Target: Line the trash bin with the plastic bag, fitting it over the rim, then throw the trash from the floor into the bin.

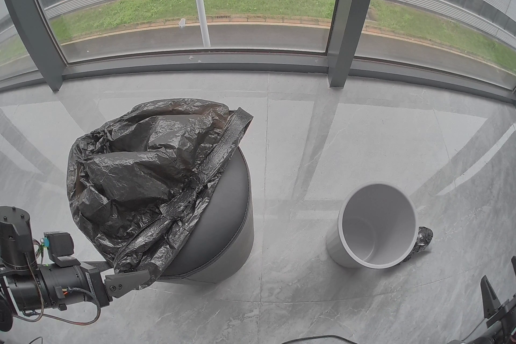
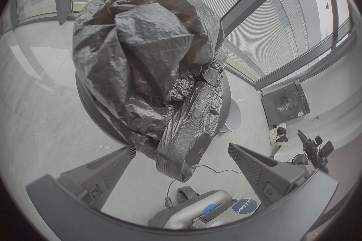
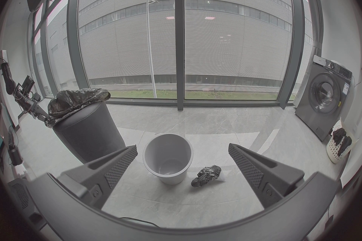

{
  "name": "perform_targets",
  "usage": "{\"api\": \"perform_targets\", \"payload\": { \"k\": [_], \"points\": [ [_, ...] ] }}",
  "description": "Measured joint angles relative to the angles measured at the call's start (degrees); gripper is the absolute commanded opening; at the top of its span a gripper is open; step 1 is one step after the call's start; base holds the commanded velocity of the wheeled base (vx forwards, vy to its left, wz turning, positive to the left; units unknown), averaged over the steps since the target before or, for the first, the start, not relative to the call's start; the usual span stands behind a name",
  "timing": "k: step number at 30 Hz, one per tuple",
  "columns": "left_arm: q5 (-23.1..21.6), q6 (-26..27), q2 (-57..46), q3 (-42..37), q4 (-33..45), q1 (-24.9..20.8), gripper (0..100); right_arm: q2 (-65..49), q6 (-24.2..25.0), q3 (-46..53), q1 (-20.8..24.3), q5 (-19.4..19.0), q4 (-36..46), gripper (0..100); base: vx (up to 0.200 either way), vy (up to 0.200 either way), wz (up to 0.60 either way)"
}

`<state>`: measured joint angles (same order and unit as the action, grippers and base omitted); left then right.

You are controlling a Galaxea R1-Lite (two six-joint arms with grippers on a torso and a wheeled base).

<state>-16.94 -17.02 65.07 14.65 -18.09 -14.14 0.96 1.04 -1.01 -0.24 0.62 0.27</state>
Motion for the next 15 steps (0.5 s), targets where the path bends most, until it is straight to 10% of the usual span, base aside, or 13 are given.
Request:
{"api": "perform_targets", "payload": {
  "k": [3, 4, 15],
  "points": [
    [1.73, 0.00, 0.79, 0.41, -0.29, -1.76, 100, 0.00, 0.02, 0.00, 0.02, 0.00, 0.00, 100, 0.000, 0.000, 0.00],
    [2.19, 0.02, 1.05, 0.54, -0.33, -2.47, 0, 0.00, 0.02, 0.00, 0.06, 0.00, 0.00, 100, 0.000, 0.000, 0.00],
    [6.02, 0.66, 6.01, 2.62, -2.24, -4.99, 0, 0.00, 0.02, 0.00, 0.06, 0.00, -0.02, 100, 0.000, 0.000, 0.00]
  ]
}}
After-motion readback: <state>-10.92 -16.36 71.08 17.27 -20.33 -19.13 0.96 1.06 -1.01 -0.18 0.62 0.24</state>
